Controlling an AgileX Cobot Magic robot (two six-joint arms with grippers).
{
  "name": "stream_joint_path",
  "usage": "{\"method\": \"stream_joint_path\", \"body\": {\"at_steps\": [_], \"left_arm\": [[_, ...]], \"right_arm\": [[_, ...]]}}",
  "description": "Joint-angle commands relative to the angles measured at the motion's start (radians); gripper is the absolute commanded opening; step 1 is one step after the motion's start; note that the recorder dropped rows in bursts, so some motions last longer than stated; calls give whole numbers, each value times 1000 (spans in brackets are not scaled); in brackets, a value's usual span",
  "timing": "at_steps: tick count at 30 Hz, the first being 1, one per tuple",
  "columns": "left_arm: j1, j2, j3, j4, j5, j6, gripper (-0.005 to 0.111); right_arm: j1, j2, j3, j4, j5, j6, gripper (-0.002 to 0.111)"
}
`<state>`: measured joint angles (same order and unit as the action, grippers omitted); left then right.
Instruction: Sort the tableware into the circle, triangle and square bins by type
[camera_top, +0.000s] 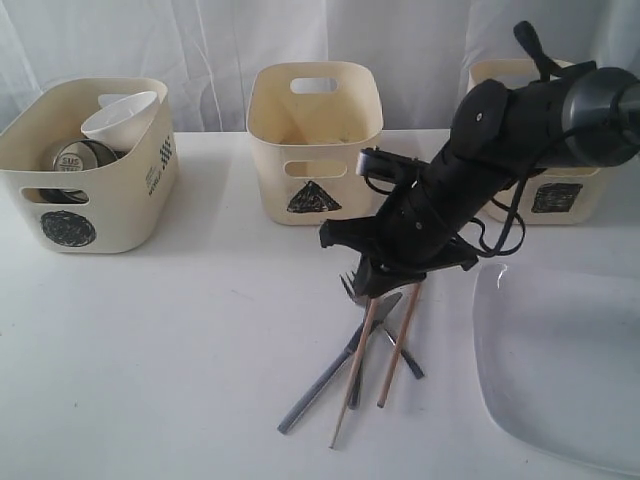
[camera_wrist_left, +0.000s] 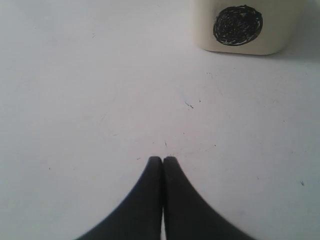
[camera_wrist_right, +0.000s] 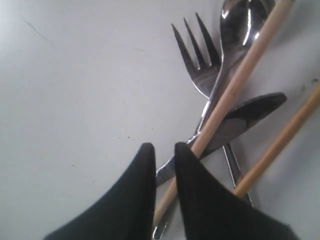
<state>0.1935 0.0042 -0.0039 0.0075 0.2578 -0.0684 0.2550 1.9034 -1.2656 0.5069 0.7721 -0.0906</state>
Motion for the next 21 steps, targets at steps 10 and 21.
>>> {"method": "stream_joint_path", "body": {"at_steps": [10, 21], "left_arm": [[-7, -4, 4, 0, -2, -1, 0], [-7, -4, 4, 0, -2, -1, 0]], "right_arm": [[1, 77, -202, -291, -13, 301, 52], [3, 201, -262, -305, 104, 304, 52]]}}
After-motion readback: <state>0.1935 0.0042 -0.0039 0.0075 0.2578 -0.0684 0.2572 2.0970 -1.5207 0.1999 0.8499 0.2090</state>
